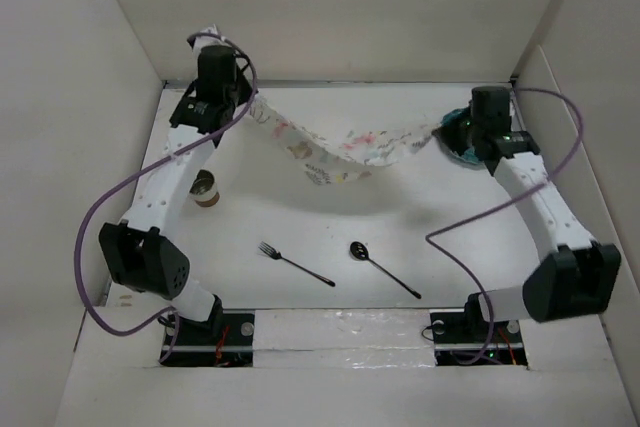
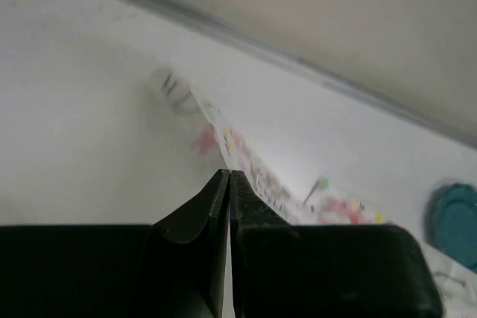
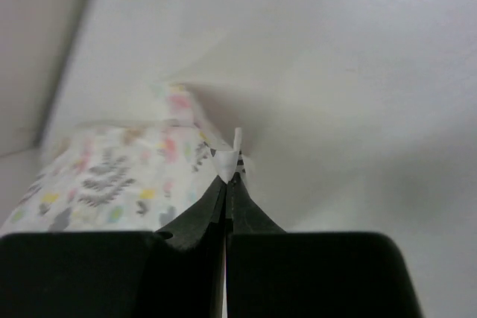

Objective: Set the dinner table for one person

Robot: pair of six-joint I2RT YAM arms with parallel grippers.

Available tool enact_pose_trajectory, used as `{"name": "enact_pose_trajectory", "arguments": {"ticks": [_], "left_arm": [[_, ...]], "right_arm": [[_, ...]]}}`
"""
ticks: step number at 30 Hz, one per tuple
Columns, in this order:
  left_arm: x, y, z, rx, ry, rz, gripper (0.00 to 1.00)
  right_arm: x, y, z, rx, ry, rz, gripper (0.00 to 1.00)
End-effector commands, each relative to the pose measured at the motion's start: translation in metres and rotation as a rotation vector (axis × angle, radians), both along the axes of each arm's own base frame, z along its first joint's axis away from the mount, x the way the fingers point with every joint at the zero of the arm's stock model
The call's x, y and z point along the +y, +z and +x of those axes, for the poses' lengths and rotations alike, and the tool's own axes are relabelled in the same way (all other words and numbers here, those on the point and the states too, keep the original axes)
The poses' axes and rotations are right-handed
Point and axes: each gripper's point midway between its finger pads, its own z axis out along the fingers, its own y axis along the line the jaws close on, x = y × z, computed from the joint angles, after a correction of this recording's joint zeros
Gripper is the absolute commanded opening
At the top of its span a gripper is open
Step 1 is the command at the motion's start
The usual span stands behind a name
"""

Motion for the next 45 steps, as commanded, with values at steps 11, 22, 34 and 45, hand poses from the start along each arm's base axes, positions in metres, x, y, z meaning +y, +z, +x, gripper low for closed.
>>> {"name": "enact_pose_trajectory", "arguments": {"ticks": [11,22,34,45], "left_arm": [[0.013,0.223,-0.038,-0.488,0.0,-0.145,0.0],[0.022,0.166,0.063,-0.359,0.008,-0.14,0.0],[0.043,0.2,0.067,-0.455,0.002,-0.232,0.0],[0.053,-0.081,-0.01,0.053,0.019,-0.21,0.0]], "right_arm": [[0.012,0.291,-0.052,-0.624,0.12,-0.044,0.0],[0.012,0.281,0.075,-0.602,0.173,-0.008,0.0],[0.015,0.302,0.107,-0.681,0.272,0.128,0.0],[0.007,0.004,0.026,-0.111,0.257,0.192,0.0]]}}
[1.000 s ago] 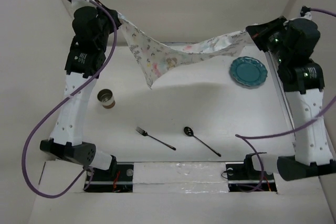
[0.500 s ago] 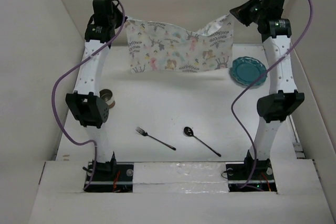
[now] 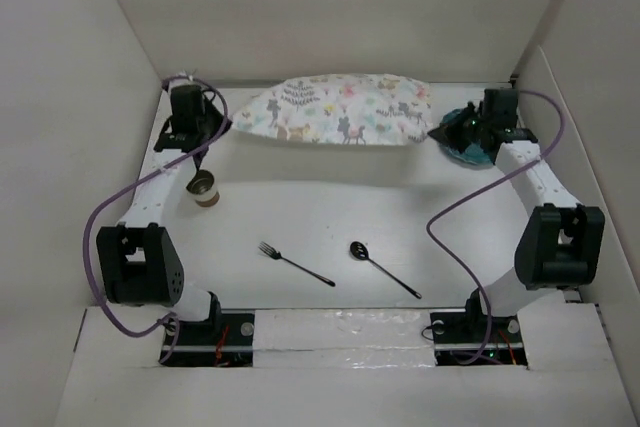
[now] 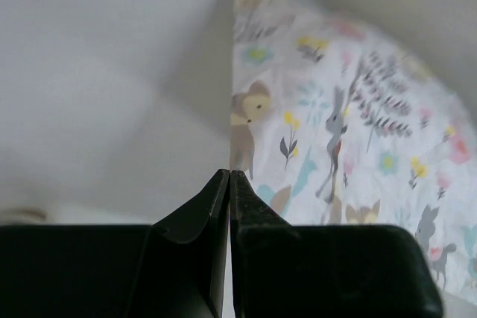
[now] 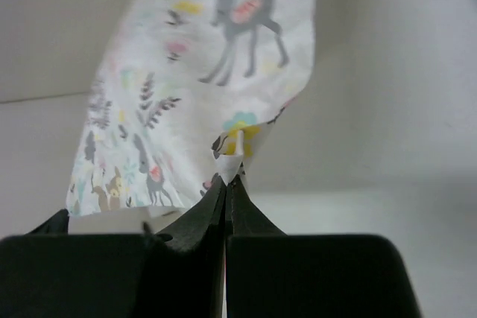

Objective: Set the dinner table for one person

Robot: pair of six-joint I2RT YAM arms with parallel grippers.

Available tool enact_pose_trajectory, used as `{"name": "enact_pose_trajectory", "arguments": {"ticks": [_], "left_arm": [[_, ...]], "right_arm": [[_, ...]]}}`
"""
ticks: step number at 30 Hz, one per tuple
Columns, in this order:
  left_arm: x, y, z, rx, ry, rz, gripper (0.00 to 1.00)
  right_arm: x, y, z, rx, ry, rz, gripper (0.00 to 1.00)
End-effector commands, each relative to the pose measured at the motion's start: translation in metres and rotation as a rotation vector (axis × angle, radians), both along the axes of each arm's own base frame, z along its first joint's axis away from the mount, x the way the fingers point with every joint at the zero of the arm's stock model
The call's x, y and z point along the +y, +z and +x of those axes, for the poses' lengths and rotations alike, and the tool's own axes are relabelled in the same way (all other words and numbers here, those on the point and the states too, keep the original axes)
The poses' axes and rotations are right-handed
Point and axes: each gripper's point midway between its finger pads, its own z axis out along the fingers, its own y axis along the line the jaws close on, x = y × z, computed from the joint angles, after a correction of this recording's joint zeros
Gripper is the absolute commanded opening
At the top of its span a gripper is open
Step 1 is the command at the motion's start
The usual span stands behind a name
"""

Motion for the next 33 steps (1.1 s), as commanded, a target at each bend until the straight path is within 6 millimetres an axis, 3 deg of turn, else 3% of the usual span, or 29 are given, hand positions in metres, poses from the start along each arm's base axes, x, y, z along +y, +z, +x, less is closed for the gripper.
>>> {"name": "enact_pose_trajectory", "arguments": {"ticks": [1,2,5,8,12,23,33], "left_arm": [[-0.01,-0.073,-0.021,0.134,-0.057,-0.017,0.0],[-0.011,-0.098,-0.032,0.189,-0.061,-0.018,0.0],[-0.011,-0.136,-0.051,0.288,-0.075,-0.013,0.0],[-0.01,-0.161,-0.068,0.383,-0.066,0.035,0.0],[-0.002,-0.174,-0.095,0.449,-0.037,0.094,0.0],[0.003,-0.177,-0.137,0.509,-0.036,0.108,0.0],[-0.001,-0.182,-0.166,0.563,-0.048,0.076,0.0]], "right_arm": [[-0.007,-0.072,-0.018,0.132,0.026,-0.015,0.0],[-0.007,-0.087,-0.024,0.165,0.037,-0.024,0.0],[-0.014,-0.131,-0.04,0.282,0.021,-0.042,0.0],[-0.016,-0.155,-0.058,0.354,0.02,-0.058,0.0],[-0.019,-0.174,-0.085,0.419,0.023,-0.089,0.0],[-0.019,-0.184,-0.133,0.487,0.035,-0.097,0.0],[-0.026,-0.181,-0.137,0.494,0.006,-0.113,0.0]]}}
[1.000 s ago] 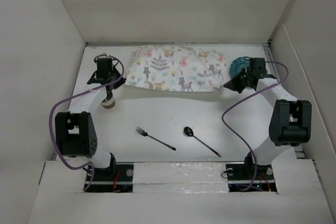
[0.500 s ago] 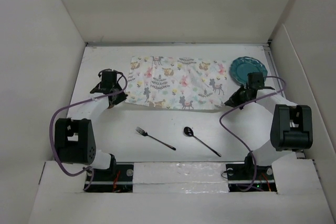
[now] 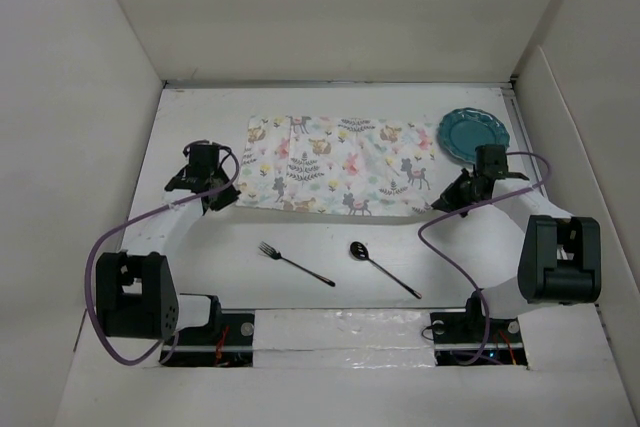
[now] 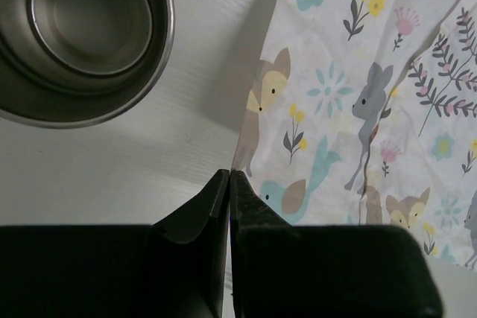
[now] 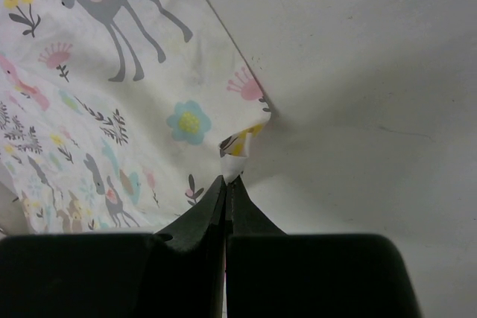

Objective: Set the dinner table for one person

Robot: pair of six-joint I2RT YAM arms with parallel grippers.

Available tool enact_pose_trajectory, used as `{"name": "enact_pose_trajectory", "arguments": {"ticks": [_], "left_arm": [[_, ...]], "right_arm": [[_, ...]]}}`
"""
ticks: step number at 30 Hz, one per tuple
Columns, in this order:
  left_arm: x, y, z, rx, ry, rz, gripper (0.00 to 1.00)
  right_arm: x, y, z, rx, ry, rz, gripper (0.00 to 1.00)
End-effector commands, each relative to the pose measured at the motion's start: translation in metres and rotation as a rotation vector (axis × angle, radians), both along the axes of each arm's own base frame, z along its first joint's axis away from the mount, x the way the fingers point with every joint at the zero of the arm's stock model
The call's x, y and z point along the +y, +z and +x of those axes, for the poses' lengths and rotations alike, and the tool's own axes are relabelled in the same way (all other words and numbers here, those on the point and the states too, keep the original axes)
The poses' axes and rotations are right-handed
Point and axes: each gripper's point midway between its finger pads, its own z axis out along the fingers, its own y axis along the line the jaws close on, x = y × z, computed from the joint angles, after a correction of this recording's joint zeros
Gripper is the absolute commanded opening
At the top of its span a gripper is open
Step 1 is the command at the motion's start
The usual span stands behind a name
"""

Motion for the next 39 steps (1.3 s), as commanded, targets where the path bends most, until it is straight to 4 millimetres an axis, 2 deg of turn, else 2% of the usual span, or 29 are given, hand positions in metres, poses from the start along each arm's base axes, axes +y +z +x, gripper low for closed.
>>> {"name": "enact_pose_trajectory", "arguments": {"ticks": [1,4,9,11,12,14,15,16,18,21,23,24,25,26,28,29,31,32,33,34,35,36,38,39], "left_arm": [[0.001,-0.005,-0.019,0.035,0.002,0.0,0.0],[0.001,-0.009,-0.025,0.052,0.001,-0.002,0.0],[-0.006,-0.005,-0.03,0.046,-0.023,-0.038,0.0],[-0.008,-0.003,-0.03,0.048,-0.032,-0.044,0.0],[-0.008,-0.004,-0.03,0.054,-0.032,-0.046,0.0],[-0.008,-0.004,-0.03,0.063,-0.037,-0.042,0.09],[-0.008,-0.003,-0.029,0.062,-0.04,-0.044,0.15],[-0.008,-0.002,-0.029,0.057,-0.041,-0.04,0.22],[-0.008,0.006,-0.023,0.033,-0.046,-0.038,0.24],[-0.013,0.028,-0.011,-0.025,-0.068,-0.054,0.26],[-0.019,0.049,0.0,-0.081,-0.097,-0.076,0.27],[-0.024,0.062,0.008,-0.122,-0.125,-0.089,0.28],[-0.024,0.063,0.008,-0.123,-0.126,-0.089,0.27],[-0.028,0.076,0.015,-0.16,-0.144,-0.108,0.27],[-0.033,0.087,0.022,-0.197,-0.169,-0.123,0.28],[-0.04,0.099,0.029,-0.237,-0.197,-0.146,0.27],[-0.052,0.112,0.036,-0.286,-0.242,-0.158,0.28],[-0.059,0.124,0.043,-0.326,-0.261,-0.156,0.28],[-0.074,0.129,0.043,-0.336,-0.304,-0.159,0.28],[-0.084,0.13,0.046,-0.338,-0.338,-0.155,0.3],[-0.091,0.14,0.049,-0.361,-0.358,-0.149,0.31],[-0.105,0.141,0.046,-0.363,-0.398,-0.151,0.32],[-0.116,0.143,0.046,-0.383,-0.44,-0.174,0.35],[-0.12,0.144,0.044,-0.389,-0.456,-0.193,0.36]], "right_arm": [[-0.006,0.005,-0.002,-0.009,-0.004,-0.026,0.0],[-0.011,0.004,-0.002,-0.007,-0.014,-0.038,0.0],[-0.013,0.009,0.002,-0.011,-0.005,-0.056,0.04],[-0.014,0.012,0.003,-0.019,-0.009,-0.061,0.14],[-0.015,0.014,0.002,-0.02,-0.012,-0.063,0.25],[-0.015,0.019,0.002,-0.029,-0.013,-0.067,0.34],[-0.015,0.025,0.003,-0.047,-0.014,-0.069,0.45],[-0.016,0.031,0.006,-0.057,-0.016,-0.072,0.49],[-0.017,0.042,0.01,-0.083,-0.019,-0.078,0.56],[-0.02,0.061,0.024,-0.133,-0.041,-0.088,0.57],[-0.03,0.072,0.039,-0.179,-0.09,-0.092,0.56],[-0.039,0.076,0.052,-0.214,-0.134,-0.08,0.21],[-0.04,0.078,0.058,-0.234,-0.135,-0.081,0.21],[-0.044,0.079,0.064,-0.241,-0.174,-0.054,0.03],[-0.069,0.086,0.082,-0.294,-0.256,-0.046,0.0],[-0.08,0.08,0.089,-0.278,-0.318,-0.039,0.0],[-0.108,0.083,0.103,-0.306,-0.406,-0.033,0.01],[-0.118,0.07,0.108,-0.273,-0.454,-0.023,0.09],[-0.127,0.073,0.114,-0.279,-0.484,-0.024,0.3],[-0.138,0.069,0.117,-0.271,-0.522,-0.019,0.4],[-0.145,0.067,0.12,-0.268,-0.544,-0.016,0.48],[-0.147,0.058,0.123,-0.251,-0.552,-0.015,0.57],[-0.163,0.055,0.127,-0.239,-0.614,-0.006,0.61],[-0.164,0.047,0.128,-0.219,-0.627,0.0,0.62]]}}
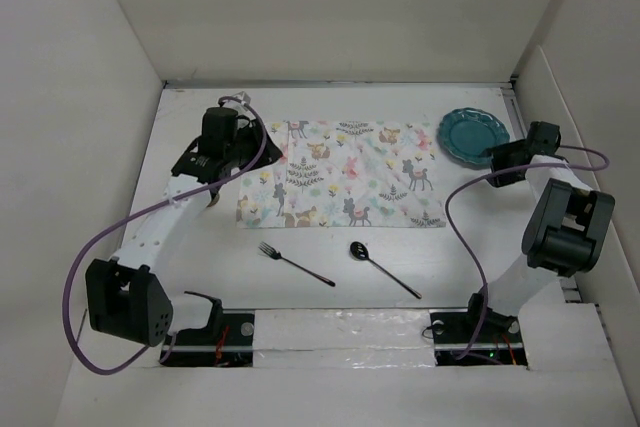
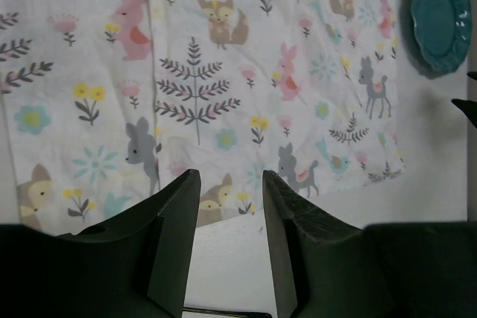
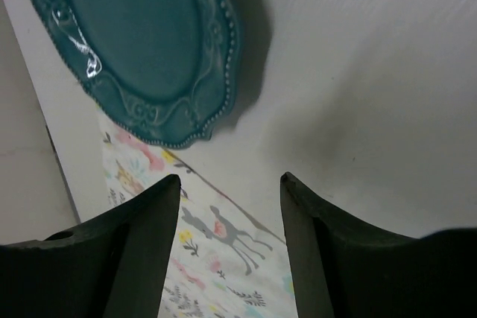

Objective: Set the dinner table for one person

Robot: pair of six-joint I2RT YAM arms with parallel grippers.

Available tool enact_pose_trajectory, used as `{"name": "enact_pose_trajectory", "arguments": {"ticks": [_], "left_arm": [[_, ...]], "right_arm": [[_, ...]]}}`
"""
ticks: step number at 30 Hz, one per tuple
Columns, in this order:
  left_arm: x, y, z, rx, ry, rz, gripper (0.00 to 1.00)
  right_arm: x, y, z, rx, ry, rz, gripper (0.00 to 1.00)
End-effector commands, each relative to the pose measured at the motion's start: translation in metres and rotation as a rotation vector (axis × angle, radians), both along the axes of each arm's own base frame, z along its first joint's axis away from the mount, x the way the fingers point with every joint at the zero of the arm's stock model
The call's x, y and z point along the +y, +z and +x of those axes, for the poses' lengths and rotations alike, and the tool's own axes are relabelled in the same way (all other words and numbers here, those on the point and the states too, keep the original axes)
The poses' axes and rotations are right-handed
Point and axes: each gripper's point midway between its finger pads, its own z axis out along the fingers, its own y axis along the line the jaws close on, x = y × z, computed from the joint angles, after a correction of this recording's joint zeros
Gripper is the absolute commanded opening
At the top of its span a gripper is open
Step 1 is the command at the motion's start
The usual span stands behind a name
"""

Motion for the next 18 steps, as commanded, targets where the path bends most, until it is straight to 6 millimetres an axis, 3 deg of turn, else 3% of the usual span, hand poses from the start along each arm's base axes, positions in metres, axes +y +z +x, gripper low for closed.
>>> {"name": "enact_pose_trajectory", "arguments": {"ticks": [1,7,13,18], "left_arm": [[-0.017,0.017,0.003,-0.077,-0.081,-0.047,0.37],[-0.021,0.001,-0.001,-0.044,-0.117,-0.043,0.37],[-0.023,0.002,0.004,-0.043,-0.125,-0.042,0.37],[-0.023,0.006,0.01,-0.052,-0.112,-0.044,0.37]], "right_arm": [[-0.026,0.016,0.026,-0.076,-0.123,0.011,0.62],[-0.032,-0.007,0.043,-0.074,-0.213,0.109,0.62],[-0.033,-0.029,0.053,-0.017,-0.277,0.199,0.59],[-0.039,-0.034,0.059,0.019,-0.329,0.217,0.53]]}}
